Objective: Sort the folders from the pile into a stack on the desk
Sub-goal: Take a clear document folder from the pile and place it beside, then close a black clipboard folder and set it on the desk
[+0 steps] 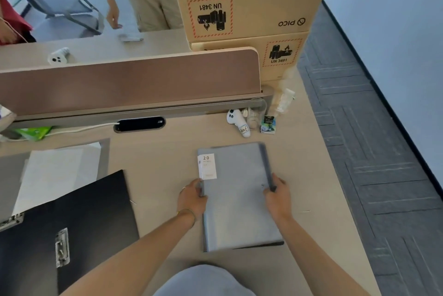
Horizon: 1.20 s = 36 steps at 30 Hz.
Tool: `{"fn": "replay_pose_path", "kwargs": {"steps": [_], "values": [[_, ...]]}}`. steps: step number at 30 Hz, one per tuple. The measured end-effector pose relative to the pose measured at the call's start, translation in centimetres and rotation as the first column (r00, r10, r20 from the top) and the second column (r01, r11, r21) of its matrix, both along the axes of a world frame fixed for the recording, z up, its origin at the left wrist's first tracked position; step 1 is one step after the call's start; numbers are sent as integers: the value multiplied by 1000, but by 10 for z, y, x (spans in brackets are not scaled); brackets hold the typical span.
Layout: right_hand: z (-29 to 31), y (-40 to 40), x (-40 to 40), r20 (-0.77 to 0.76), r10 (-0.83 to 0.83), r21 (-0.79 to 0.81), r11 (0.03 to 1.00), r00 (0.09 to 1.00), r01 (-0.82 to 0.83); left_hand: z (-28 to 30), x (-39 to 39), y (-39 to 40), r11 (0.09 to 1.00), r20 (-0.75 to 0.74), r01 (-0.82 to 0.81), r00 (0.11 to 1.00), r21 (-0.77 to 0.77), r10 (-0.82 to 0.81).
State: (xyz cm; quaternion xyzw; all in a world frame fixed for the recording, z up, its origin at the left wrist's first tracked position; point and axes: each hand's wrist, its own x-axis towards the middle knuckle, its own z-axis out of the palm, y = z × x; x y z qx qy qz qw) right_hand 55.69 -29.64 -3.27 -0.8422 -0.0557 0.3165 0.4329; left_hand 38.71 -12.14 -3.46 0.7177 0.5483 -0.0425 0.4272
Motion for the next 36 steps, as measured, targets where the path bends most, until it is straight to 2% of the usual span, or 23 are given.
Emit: {"fn": "replay_pose_path", "kwargs": {"steps": [4,9,12,17,23,29,36], "values": [[-6,-1,-4,-5,42,-21,999,999,-42,-5,3,-1,998,6,-62,998,-3,62],[-5,4,-7,24,1,-38,999,1000,0,-11,4,-4,999,-38,-40,998,29,41],[-22,2,-8,47,16,-105,994,999,-11,-11,5,-5,999,-76,-26,997,38,29],[-7,6,-18,63,83,-214,974,995,-68,-12,7,-5,999,-104,-14,994,45,19],[-6,2,-23,132,109,-174,981,985,-85,-6,-1,-7,999,-52,9,999,39,-7],[20,12,-39,180,178,-81,983,967,-166,14,-28,-7,981,0,134,991,138,-135],[47,46,-81,294,329,-47,943,897,-330,45,-75,-2,974,134,53,987,221,-84]]}}
